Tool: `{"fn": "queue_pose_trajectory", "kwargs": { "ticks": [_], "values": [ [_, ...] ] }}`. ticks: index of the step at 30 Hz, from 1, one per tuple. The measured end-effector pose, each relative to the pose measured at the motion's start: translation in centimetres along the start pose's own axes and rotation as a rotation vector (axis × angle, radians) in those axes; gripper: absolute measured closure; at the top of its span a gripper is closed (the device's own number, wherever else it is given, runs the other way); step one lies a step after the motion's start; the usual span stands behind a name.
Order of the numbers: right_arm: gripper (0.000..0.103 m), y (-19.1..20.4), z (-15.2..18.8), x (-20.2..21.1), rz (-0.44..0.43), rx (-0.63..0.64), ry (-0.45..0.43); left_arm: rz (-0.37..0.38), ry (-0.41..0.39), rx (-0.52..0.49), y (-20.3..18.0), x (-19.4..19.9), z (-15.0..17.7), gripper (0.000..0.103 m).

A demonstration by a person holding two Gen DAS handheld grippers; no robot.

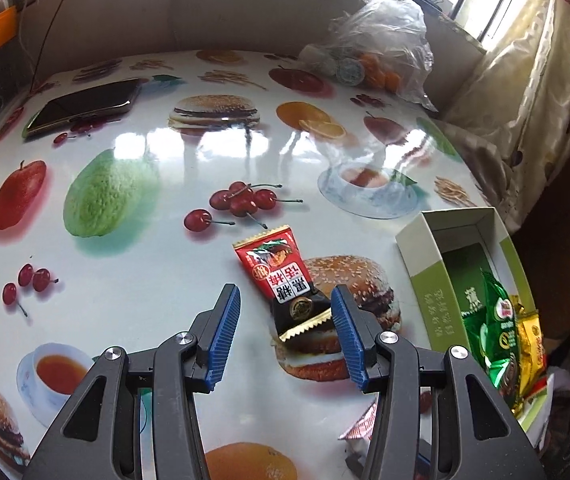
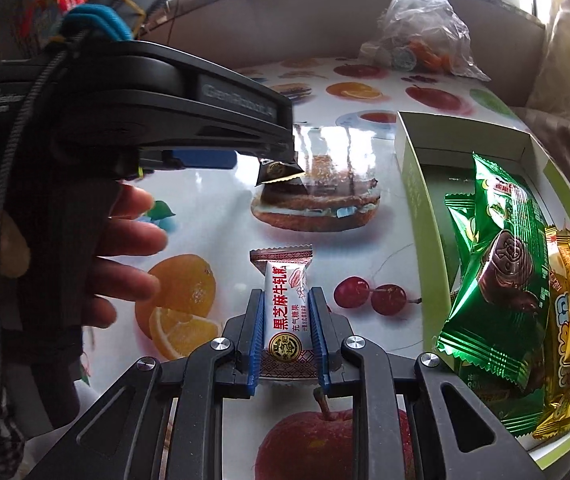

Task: Organize snacks
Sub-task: 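Grasp the white candy bar with the right gripper while the left grasps the red candy, then lift and carry both held candies over the green box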

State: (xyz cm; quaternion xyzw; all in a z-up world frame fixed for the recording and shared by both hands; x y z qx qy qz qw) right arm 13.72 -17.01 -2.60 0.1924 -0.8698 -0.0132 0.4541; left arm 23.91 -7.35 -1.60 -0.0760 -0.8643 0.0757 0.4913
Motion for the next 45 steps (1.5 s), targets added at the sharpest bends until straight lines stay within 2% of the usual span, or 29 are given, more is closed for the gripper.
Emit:
{"fn": "queue_pose_trajectory", "kwargs": {
  "ticks": [8, 20, 24, 34, 45],
  "values": [
    [0.082, 0.0, 0.0, 0.0, -0.014, -0.008, -0.005, -0.044, 0.035, -0.021, -0.4, -1.8, 0.0, 0.055],
    [0.082, -0.1, -0.1, -0.1, -0.024, -0.016, -0.007, -0.075, 0.015, -0.024, -0.2, -2.0, -0.4, 0.055],
    [0.082, -0.1, -0.1, -0.1, -0.023, -0.015, -0.007, -0.082, 0.007, -0.026, -0.1, -1.8, -0.3, 0.073],
    [0.082, -0.1, -0.1, -0.1, -0.014, -0.008, -0.008, -0.08, -0.002, -0.027, 0.3, -1.4, 0.0, 0.078],
    [0.082, 0.4, -0.1, 0.1, 0.009, 0.008, -0.01, -0.075, -0.037, -0.005, 1.7, 0.6, 0.6, 0.078]
  ]
}}
Point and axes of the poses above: each gripper's, at about its wrist camera, not at the fingertips, and x roughly against the way its jaws point, y to its left, z to its underside, the point moved 5 cm from there along -x, roughly the way its jaws point
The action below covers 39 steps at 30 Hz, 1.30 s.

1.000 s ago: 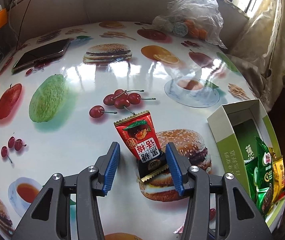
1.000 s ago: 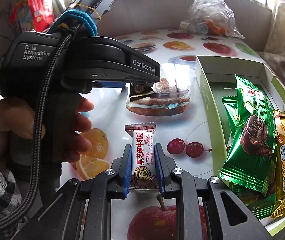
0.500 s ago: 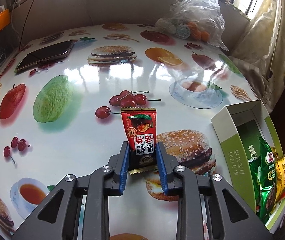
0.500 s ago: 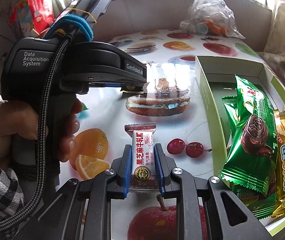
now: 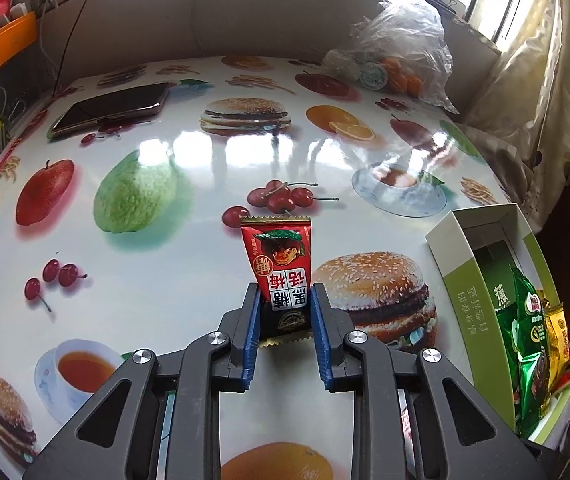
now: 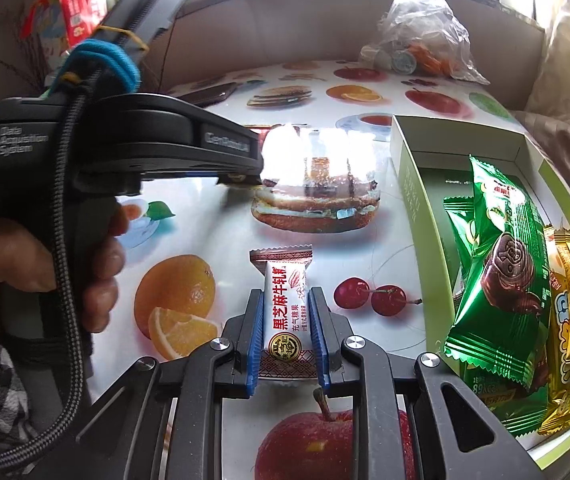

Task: Organize snacks
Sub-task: 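Lift and carry both held candies over the green box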

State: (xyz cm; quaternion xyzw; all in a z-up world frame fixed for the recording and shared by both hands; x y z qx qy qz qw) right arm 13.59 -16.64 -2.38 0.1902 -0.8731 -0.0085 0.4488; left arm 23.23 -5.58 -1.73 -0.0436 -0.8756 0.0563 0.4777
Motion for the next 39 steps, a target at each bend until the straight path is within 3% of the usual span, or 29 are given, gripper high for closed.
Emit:
{"fn": "queue_pose_trajectory", "kwargs": {
  "ticks": [10, 39],
  "values": [
    [0.083, 0.1, 0.0, 0.7, 0.013, -0.008, -0.011, 0.016, -0.039, -0.011, 0.2, 2.8, 0.8, 0.078],
    [0.083, -0.1, -0.1, 8.2, 0.064, -0.038, -0.143, 0.042, -0.156, -0.042, -0.9, 10.3, 2.8, 0.078]
  ]
}}
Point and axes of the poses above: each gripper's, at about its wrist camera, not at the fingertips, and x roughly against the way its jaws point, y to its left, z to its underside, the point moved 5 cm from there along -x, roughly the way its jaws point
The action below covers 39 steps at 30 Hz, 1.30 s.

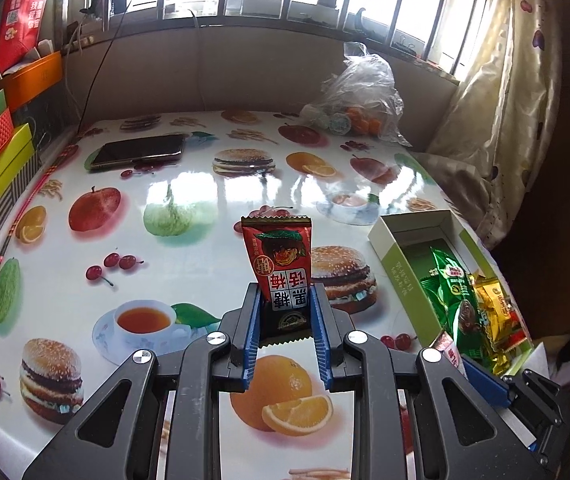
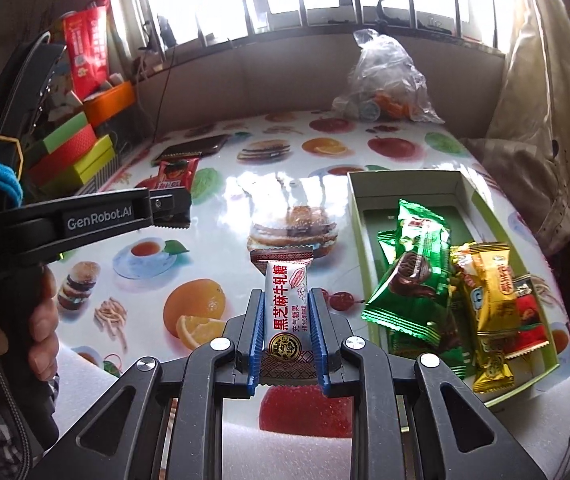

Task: Organize snacks
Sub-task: 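Lift and carry both held candies over the green box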

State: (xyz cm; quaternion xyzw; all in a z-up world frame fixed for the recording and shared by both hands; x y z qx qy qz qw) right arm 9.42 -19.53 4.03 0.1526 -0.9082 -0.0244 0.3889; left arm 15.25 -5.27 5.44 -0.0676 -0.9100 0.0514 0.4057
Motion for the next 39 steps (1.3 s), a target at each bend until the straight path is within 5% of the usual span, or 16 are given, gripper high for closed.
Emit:
{"fn": "queue_pose_trajectory", "kwargs": {
  "ticks": [39],
  "values": [
    [0.083, -8.5, -0.4, 4.9, 0.153, -0.159, -0.082, 0.135, 0.015, -0.131, -8.2, -0.5, 0.1, 0.078]
  ]
}}
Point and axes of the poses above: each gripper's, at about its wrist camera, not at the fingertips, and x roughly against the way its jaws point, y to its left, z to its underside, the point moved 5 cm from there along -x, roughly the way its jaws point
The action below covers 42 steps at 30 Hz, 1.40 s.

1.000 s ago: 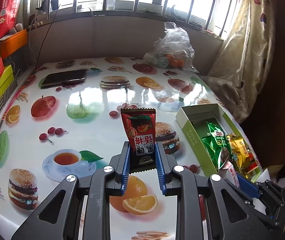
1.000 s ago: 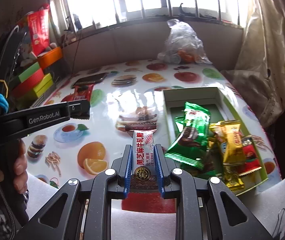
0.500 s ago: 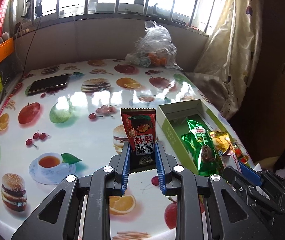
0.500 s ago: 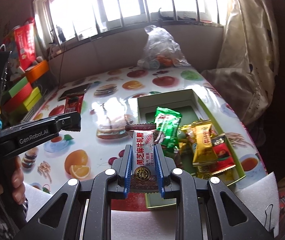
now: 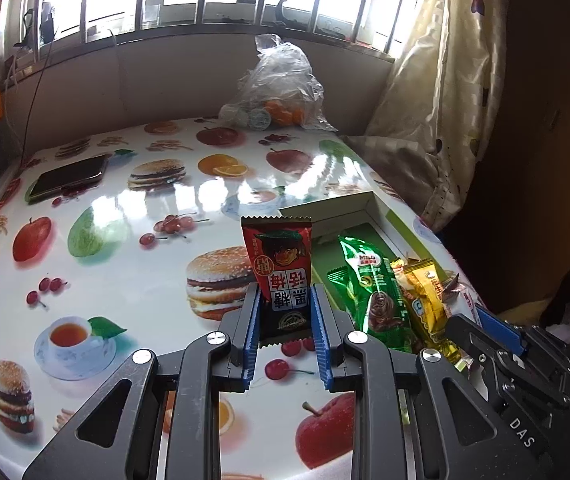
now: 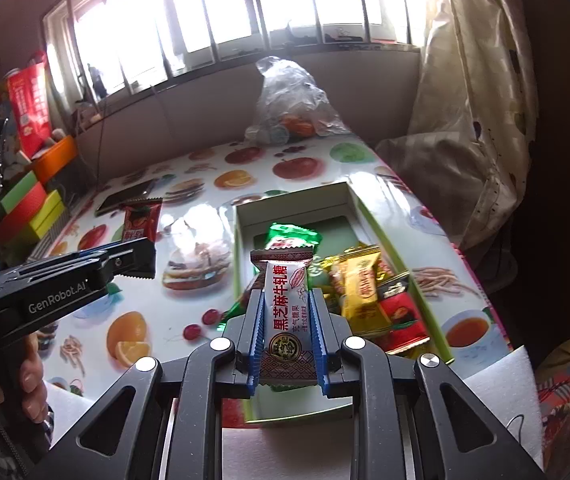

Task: Organize snacks
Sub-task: 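Lift and carry both held candies over the green box, then lower both candies into the box and open both grippers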

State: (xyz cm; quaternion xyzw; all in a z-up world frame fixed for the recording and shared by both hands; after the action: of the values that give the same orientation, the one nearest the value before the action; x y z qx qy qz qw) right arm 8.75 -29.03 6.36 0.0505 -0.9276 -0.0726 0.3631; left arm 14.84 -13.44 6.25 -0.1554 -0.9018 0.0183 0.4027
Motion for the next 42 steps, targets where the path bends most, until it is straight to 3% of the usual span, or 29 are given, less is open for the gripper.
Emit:
{"fn": "queue_pose_trajectory", "kwargs": {
  "ticks": [21, 42],
  "values": [
    [0.083, -5.3, -1.5, -1.8, 0.058, -0.064, 0.026, 0.085, 0.063, -0.039, -4.4, -3.8, -1.3, 0.078],
    [0.082, -5.6, -1.0, -5.4, 0.058, -0.043, 0.094, 0.103, 0.127, -0.06, -5.6, -8.1, -1.0, 0.078]
  ]
}}
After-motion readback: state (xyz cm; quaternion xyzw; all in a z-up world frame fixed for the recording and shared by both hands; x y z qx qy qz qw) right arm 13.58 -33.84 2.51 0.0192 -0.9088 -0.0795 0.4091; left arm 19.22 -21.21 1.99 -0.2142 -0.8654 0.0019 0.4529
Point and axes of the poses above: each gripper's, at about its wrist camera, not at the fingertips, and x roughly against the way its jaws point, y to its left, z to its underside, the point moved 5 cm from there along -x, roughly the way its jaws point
